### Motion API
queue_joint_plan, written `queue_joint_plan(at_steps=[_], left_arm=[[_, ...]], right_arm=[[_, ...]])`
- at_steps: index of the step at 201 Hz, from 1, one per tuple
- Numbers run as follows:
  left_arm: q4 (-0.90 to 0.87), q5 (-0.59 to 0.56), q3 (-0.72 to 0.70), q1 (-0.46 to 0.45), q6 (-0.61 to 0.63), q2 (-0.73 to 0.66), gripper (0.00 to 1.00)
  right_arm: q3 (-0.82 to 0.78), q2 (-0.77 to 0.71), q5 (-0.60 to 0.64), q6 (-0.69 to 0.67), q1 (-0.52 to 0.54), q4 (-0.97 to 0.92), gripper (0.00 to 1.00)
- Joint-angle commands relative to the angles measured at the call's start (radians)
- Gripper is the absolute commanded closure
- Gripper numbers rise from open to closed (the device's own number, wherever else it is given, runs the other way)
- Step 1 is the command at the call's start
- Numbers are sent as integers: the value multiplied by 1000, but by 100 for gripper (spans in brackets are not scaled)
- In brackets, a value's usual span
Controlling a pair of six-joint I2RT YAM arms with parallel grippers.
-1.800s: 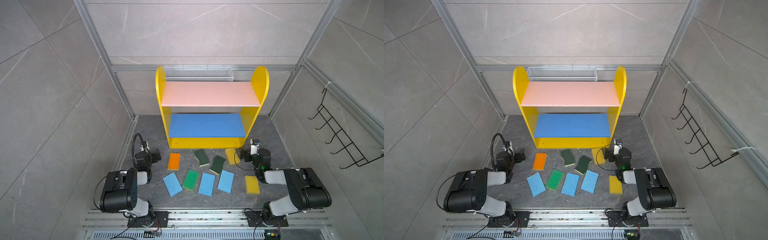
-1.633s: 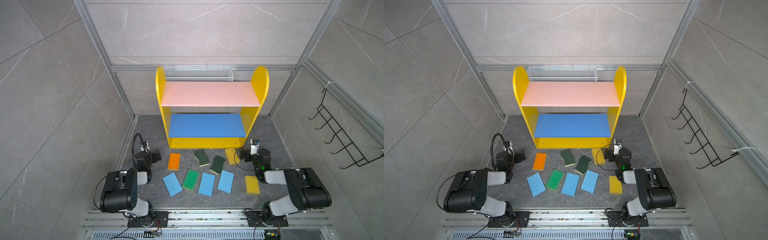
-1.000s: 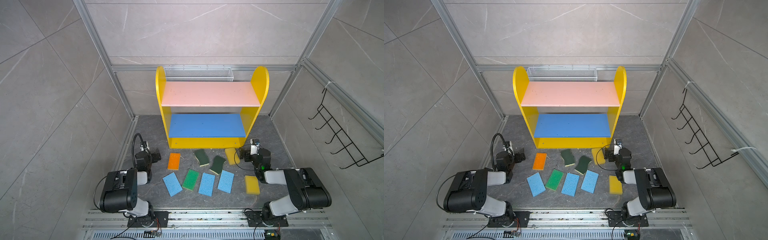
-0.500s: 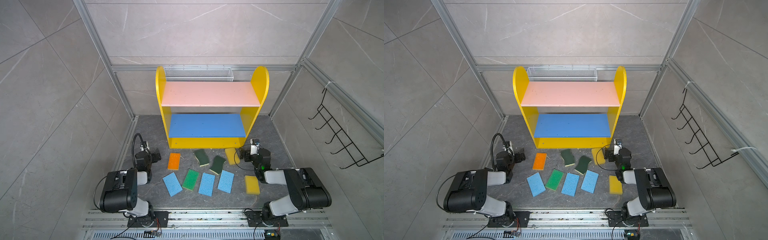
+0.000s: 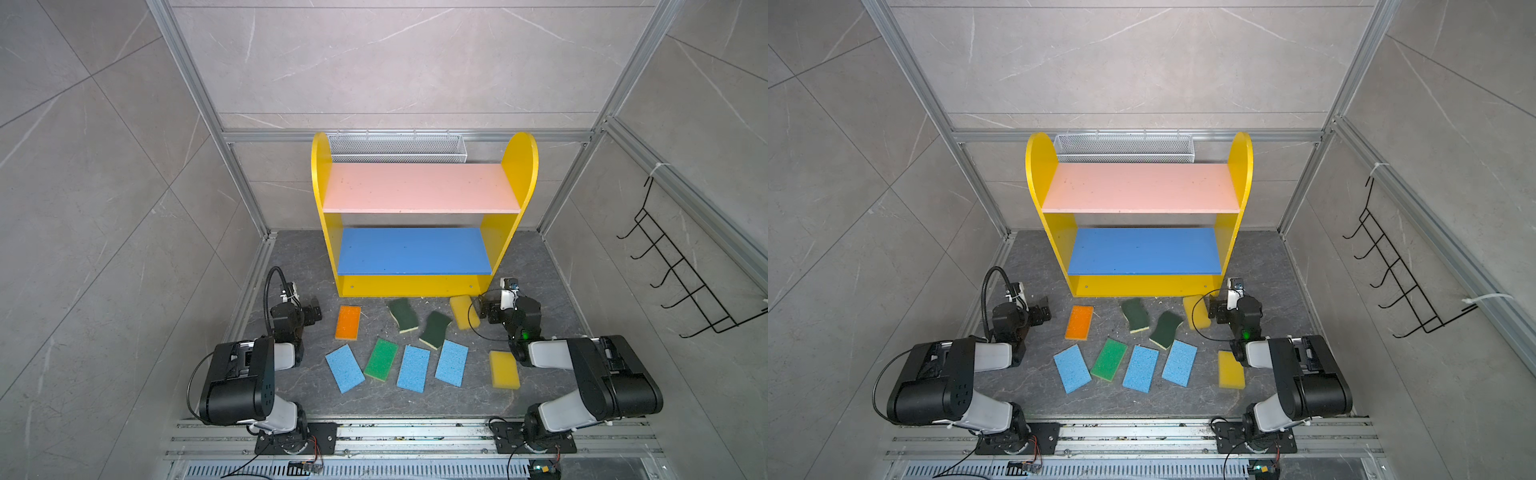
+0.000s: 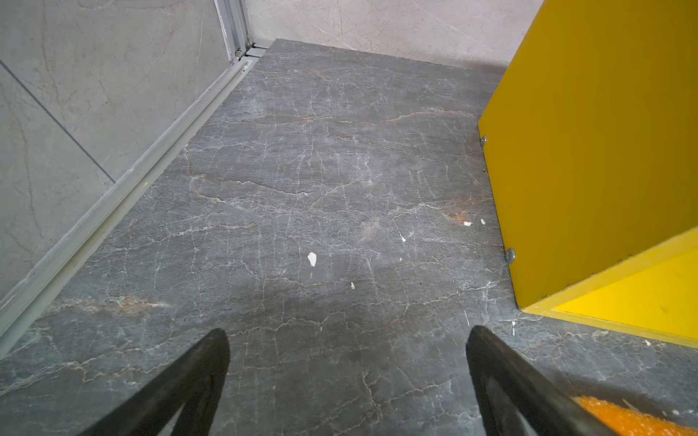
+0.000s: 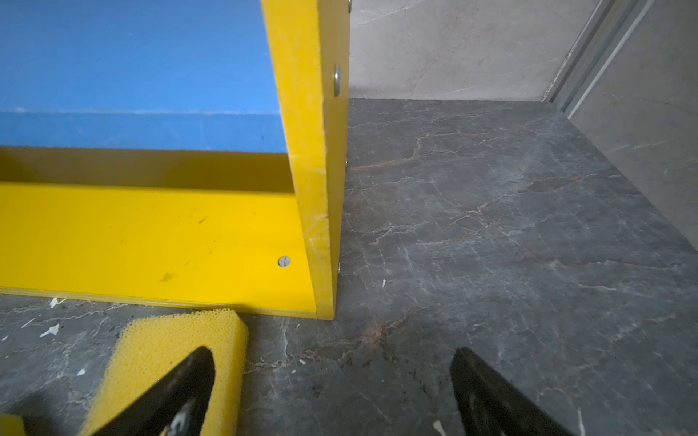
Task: Arrange cleaning sponges on a shelf
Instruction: Pick up the cleaning sponge at the center of the table.
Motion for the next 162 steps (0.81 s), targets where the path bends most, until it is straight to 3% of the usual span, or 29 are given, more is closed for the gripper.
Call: queue_joint_plan(at_steps=[1, 65, 103, 162], left_arm=[[20, -5, 19, -2, 28, 2, 0], [22, 1, 17, -2, 27, -1, 0], [-13, -28, 19, -4, 20, -44, 0], [-397, -194, 140, -102, 7, -242, 0]], right_arm=[[26, 0, -8, -20, 7, -16, 1], [29, -7, 7, -11, 7, -14, 3], [120, -80, 60, 10, 7, -254, 1], [158, -272, 94, 14, 8, -471, 1]])
